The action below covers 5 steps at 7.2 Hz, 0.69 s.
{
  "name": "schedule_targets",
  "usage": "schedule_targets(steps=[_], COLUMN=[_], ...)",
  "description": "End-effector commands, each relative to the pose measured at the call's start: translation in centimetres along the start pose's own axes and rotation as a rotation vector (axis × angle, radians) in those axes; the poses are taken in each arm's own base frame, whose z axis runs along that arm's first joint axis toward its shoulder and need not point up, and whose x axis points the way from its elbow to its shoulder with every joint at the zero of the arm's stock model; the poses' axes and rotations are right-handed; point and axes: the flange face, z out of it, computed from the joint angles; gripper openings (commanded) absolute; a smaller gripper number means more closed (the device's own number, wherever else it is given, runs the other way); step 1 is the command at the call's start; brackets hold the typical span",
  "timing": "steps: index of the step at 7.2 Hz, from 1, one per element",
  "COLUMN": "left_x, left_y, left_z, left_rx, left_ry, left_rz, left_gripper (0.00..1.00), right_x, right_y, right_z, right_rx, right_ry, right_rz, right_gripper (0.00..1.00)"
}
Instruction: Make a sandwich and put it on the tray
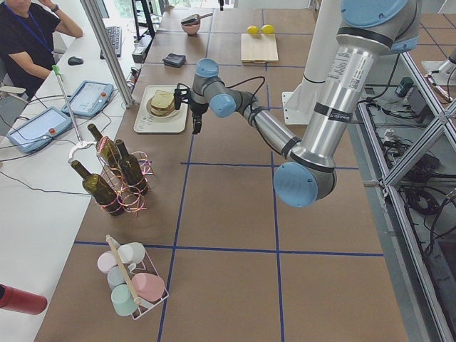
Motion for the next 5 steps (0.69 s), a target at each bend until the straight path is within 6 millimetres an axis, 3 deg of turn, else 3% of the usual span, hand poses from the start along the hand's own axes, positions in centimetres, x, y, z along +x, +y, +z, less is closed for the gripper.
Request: schedule_targets(steps=[1,3,5], left_x=[-11.3,-22.4,-34.2], left_y=[-1.9,-1.2,-1.0], left_z=[-1.8,-3.3,-3.5], left_rx=[-0.069,-0.154,-0.199], left_ry=[-0.085,-0.051,-0.111], left_rz=[0.194,0.276,0.288], left_gripper=[1.0,1.0,1.0], right_x=[1.8,1.2,2.8], right_y=[2.3,0.9,1.1], right_z=[0.0,-0.7,0.5], right_rx=[-0.009,0.025,0.083], right_ry=[-0.135,-0.143,-0.13], right_rz=[0.047,0.002,-0.031], right_gripper=[1.0,1.0,1.0])
